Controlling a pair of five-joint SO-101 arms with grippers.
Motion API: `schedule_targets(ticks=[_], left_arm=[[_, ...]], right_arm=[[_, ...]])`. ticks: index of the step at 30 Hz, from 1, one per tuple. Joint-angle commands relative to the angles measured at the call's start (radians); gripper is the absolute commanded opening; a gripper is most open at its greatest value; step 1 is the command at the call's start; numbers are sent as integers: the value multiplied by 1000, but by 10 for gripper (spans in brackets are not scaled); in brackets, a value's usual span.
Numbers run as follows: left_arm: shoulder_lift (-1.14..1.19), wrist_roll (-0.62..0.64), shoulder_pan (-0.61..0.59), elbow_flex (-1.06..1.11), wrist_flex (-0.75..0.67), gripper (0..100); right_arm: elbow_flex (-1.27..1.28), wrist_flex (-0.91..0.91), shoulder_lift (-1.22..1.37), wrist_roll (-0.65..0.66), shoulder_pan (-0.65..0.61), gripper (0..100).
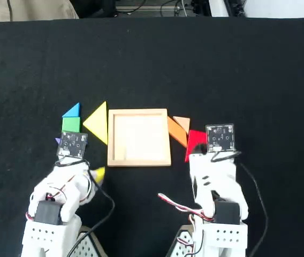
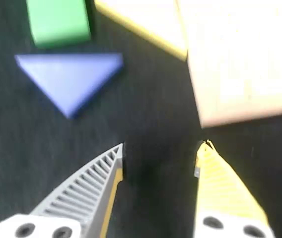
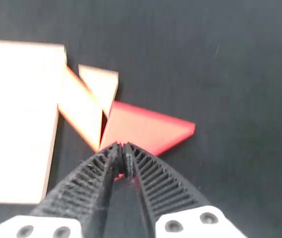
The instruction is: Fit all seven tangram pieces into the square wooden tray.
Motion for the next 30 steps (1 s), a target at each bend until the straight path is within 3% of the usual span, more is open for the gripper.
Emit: schedule_targets(ticks=[1,4,9,15,22,30], left_arm=[[-11,-5,-64,12,-57,240],[-11,-5,-134,7,-140,239],[-9,2,-282,-19,-269,239],[-2,-3,-185,-148,-176,238],[6,-3,-88,-255,-124,238],[356,0,-93,-387,-209,239]], right_arm=[[-18,-100,-61,170,0,11],[-64,-91,-58,261,51,12],[-225,69,-53,276,75,60],[-389,252,48,336,-43,120],[-765,327,538,367,-52,123],[-1187,548,1208,628,-52,122]])
